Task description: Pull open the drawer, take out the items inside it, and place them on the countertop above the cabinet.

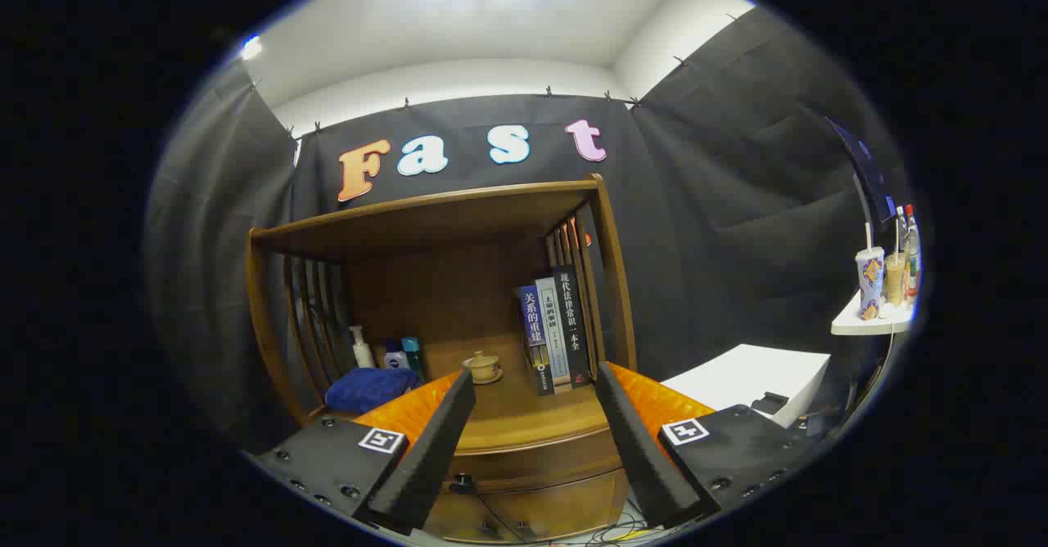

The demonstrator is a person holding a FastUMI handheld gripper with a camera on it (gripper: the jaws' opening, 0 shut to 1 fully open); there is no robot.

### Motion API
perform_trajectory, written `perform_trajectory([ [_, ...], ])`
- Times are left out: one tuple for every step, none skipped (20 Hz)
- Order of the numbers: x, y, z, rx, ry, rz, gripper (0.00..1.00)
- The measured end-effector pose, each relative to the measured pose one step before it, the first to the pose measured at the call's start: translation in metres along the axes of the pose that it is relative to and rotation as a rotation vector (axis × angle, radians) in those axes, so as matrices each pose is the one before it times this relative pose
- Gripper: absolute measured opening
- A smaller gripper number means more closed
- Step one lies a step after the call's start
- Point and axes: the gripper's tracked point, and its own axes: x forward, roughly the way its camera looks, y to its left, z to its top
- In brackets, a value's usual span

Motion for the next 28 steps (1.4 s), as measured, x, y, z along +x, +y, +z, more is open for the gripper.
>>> perform_trajectory([
  [-0.00009, 0.00267, 0.00061, -0.01281, 0.00009, 0.00418, 0.98],
  [-0.00111, 0.00186, 0.00128, -0.01651, -0.00197, 0.00459, 0.98],
  [-0.00035, 0.00264, 0.00135, -0.01565, -0.00456, 0.00374, 0.98],
  [-0.00114, 0.00075, 0.00172, -0.01178, -0.00426, -0.00011, 0.98],
  [-0.00079, 0.00118, 0.00077, -0.00615, -0.00512, -0.00019, 0.98],
  [0.00016, 0.00087, 0.00045, -0.00344, -0.00251, 0.00250, 0.98],
  [0.00120, 0.00199, -0.00012, -0.00365, -0.00011, 0.00209, 0.98],
  [0.00021, 0.00139, -0.00098, -0.00483, 0.00265, 0.00054, 0.98],
  [-0.00040, 0.00222, -0.00073, -0.00413, 0.00537, 0.00146, 0.98],
  [-0.00026, 0.00169, -0.00128, -0.00148, 0.00415, 0.00353, 0.98],
  [-0.00085, 0.00209, -0.00020, 0.00044, 0.00055, 0.00419, 0.98],
  [0.00152, 0.00131, 0.00060, 0.00069, -0.00069, 0.00335, 0.98],
  [0.00020, 0.00206, 0.00042, -0.00033, 0.00146, 0.00246, 0.98],
  [-0.00097, 0.00016, -0.00176, -0.00162, 0.00190, 0.00205, 0.98],
  [0.00083, 0.00074, -0.00184, -0.00259, 0.00225, -0.00043, 0.98],
  [0.00017, 0.00062, 0.00061, 0.00094, 0.00073, -0.00038, 0.98],
  [-0.00004, 0.00170, -0.00084, 0.00554, -0.00123, 0.00436, 0.98],
  [0.00063, 0.00249, -0.00174, 0.00850, 0.00030, 0.00648, 0.98],
  [0.00069, 0.00204, -0.00107, 0.00596, 0.00279, 0.00362, 0.98],
  [0.00017, 0.00014, -0.00350, 0.00277, 0.00500, 0.00112, 0.98],
  [0.00228, 0.00105, -0.00227, 0.00138, 0.00510, -0.00129, 0.98],
  [0.00104, 0.00136, -0.00333, 0.00076, 0.00493, 0.00257, 0.98],
  [0.00157, 0.00280, -0.00379, -0.00008, 0.00484, 0.00425, 0.98],
  [0.00144, 0.00376, -0.00509, -0.00245, 0.00465, 0.00488, 0.99],
  [0.00311, 0.00364, -0.00590, -0.00467, 0.00530, 0.00691, 0.99],
  [0.00307, 0.00208, -0.00638, -0.00602, 0.00176, 0.00421, 0.99],
  [0.00198, 0.00228, -0.00648, -0.00613, 0.00344, 0.00244, 0.99],
  [0.00146, 0.00362, -0.00716, -0.00359, -0.00027, 0.00735, 0.99],
])
